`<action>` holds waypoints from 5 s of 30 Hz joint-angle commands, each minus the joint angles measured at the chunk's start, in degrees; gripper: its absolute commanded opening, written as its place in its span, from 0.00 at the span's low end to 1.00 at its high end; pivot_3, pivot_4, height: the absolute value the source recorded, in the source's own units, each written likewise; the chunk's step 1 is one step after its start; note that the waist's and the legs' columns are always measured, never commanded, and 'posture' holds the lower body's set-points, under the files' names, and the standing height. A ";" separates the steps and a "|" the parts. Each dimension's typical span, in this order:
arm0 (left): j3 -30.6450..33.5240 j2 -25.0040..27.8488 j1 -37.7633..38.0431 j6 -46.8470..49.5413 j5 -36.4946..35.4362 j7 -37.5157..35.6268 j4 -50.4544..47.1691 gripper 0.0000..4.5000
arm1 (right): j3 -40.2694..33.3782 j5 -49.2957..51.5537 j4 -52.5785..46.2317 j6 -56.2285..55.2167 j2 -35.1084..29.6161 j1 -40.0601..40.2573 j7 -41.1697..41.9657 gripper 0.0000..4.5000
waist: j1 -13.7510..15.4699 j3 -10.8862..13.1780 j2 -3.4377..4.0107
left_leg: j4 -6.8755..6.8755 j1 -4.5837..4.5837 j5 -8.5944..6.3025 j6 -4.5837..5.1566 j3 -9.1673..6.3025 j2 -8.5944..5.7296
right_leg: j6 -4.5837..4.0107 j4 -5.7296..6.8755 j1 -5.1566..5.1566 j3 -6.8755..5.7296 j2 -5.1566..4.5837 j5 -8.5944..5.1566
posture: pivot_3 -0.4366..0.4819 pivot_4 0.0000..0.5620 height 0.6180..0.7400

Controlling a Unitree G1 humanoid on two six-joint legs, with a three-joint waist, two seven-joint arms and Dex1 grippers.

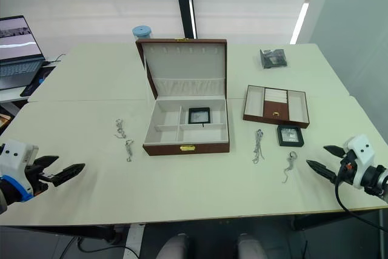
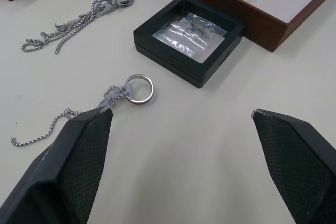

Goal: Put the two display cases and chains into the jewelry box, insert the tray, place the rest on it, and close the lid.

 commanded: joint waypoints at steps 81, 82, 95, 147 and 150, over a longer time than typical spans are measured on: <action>-15.34 -36.34 -8.33 -3.17 7.97 45.01 -13.07 0.00 | 26.36 4.26 -26.51 9.33 15.62 -18.71 -1.43 1.00 | 0.20 -0.01 -0.02 | -0.21 0.10 -0.01 -0.03 -0.25 -0.09 | 0.06 -0.53 0.40 -0.22 0.01 0.03 | 0.48 0.27 1.00; -15.11 -36.34 -8.87 -2.64 7.75 45.43 -14.07 0.00 | 26.10 4.70 -26.63 9.56 15.75 -18.89 -1.50 1.00 | 0.20 -0.01 -0.02 | -0.25 0.10 -0.01 -0.03 -0.26 -0.09 | 0.06 -0.56 0.39 -0.23 0.01 0.03 | 0.48 0.27 1.00; -20.01 -39.32 -20.51 8.52 6.43 51.23 -27.94 0.00 | 24.12 7.29 -26.12 11.14 15.94 -20.87 -2.82 1.00 | 0.52 0.06 -0.16 | -0.81 -0.18 0.02 -0.08 -0.27 -0.09 | 0.14 -1.53 0.34 -0.30 0.03 0.09 | 0.48 0.27 1.00; -27.38 -41.96 -34.68 -0.41 9.46 47.22 -7.37 0.21 | 20.30 4.18 -23.57 8.85 18.25 -19.19 -10.65 1.00 | 1.53 0.06 -0.16 | -0.76 -0.40 0.11 -0.22 -0.31 -0.11 | 0.17 -1.70 0.24 -0.40 0.02 0.12 | 0.48 0.27 1.00; -27.38 -42.02 -34.61 -0.51 9.34 47.08 -7.40 0.42 | 20.33 4.19 -23.56 8.83 18.24 -19.17 -10.57 1.00 | 1.53 0.06 -0.16 | -0.76 -0.40 0.11 -0.23 -0.30 -0.11 | 0.17 -1.70 0.24 -0.40 0.02 0.12 | 0.48 0.27 1.00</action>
